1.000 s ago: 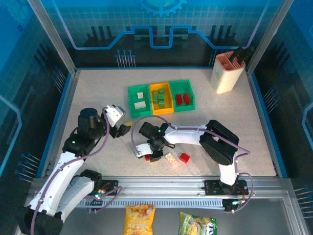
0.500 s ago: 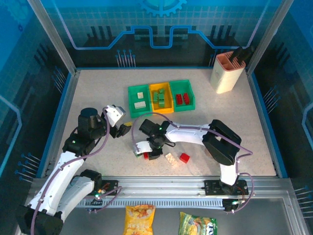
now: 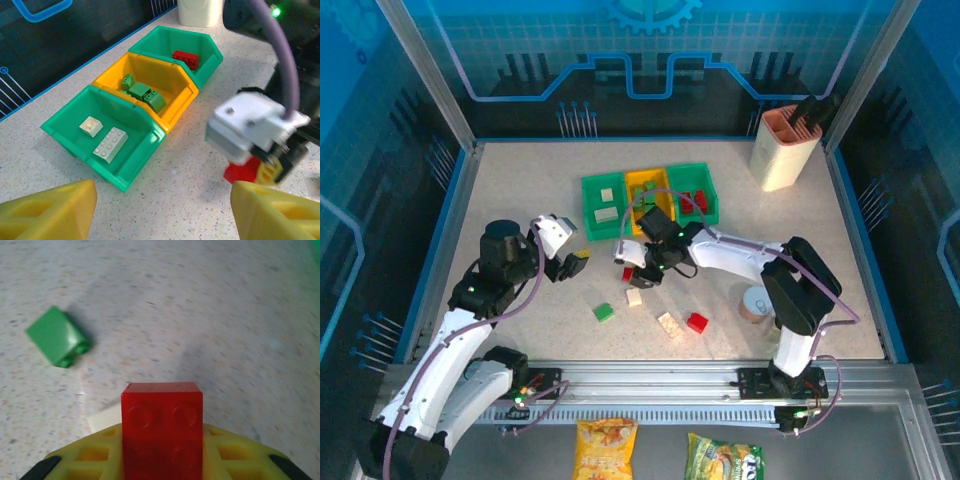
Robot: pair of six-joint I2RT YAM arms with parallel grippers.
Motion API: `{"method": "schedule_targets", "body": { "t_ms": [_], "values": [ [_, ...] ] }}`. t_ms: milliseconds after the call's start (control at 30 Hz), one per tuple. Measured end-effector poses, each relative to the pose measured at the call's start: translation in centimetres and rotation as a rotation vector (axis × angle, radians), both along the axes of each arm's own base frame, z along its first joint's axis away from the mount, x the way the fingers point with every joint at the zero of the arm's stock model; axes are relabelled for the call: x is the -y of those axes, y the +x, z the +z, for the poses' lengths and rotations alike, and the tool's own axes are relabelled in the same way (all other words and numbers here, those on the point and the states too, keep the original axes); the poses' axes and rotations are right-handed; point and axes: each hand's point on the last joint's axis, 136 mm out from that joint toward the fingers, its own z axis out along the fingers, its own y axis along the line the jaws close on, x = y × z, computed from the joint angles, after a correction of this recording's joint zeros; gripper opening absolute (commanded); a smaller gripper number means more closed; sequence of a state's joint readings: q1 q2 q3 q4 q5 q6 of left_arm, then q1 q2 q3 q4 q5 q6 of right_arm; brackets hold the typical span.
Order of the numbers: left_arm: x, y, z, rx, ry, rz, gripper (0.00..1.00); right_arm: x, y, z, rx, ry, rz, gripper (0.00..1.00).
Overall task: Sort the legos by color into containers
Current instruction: Place the lego in the container.
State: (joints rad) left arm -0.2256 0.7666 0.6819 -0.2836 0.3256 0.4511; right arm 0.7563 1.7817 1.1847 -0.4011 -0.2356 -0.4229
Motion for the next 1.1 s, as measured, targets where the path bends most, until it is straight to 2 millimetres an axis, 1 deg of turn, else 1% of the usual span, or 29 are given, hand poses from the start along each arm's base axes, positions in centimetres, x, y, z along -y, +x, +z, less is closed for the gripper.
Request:
{"method": "schedule_targets", "body": {
  "t_ms": [100, 267, 467, 533, 633, 733, 833, 900, 1100],
  "values": [
    [0.0, 0.0, 0.0, 0.000, 0.000, 0.000, 0.72, 1.9, 2.4, 0.3, -0.013, 0.020, -0.150, 0.28],
    [0.0, 0.1, -0.2, -0.006, 0.001, 0.000, 0.72, 5.6, 6.5, 1.7, -0.025, 0.066, -0.416, 0.28],
    [0.0, 0.1, -0.2, -0.006, 0.001, 0.000, 0.72, 10.5, 10.5, 2.6, -0.059, 0.076, -0.703, 0.27],
    [0.0, 0.1, -0.2, -0.006, 0.001, 0.000, 0.72, 11.8, 12.0, 3.4, -0.069, 0.079, -0.787, 0.27],
    [0.0, 0.1, -0.2, -0.006, 0.001, 0.000, 0.72, 13.4, 14.7, 4.5, -0.086, 0.100, -0.903, 0.28],
    [0.0, 0.1, -0.2, -0.006, 0.001, 0.000, 0.72, 14.9, 16.6, 4.9, -0.114, 0.117, -0.990, 0.28],
    [0.0, 0.1, -0.2, -0.006, 0.001, 0.000, 0.72, 15.9, 18.2, 4.6, -0.148, 0.118, -1.059, 0.28],
    [0.0, 0.1, -0.2, -0.006, 0.001, 0.000, 0.72, 16.2, 19.1, 4.4, -0.167, 0.115, -1.087, 0.28],
    [0.0, 0.1, -0.2, -0.009, 0.002, 0.000, 0.72, 15.3, 22.1, 3.8, -0.201, 0.135, -1.112, 0.31]
  ]
}}
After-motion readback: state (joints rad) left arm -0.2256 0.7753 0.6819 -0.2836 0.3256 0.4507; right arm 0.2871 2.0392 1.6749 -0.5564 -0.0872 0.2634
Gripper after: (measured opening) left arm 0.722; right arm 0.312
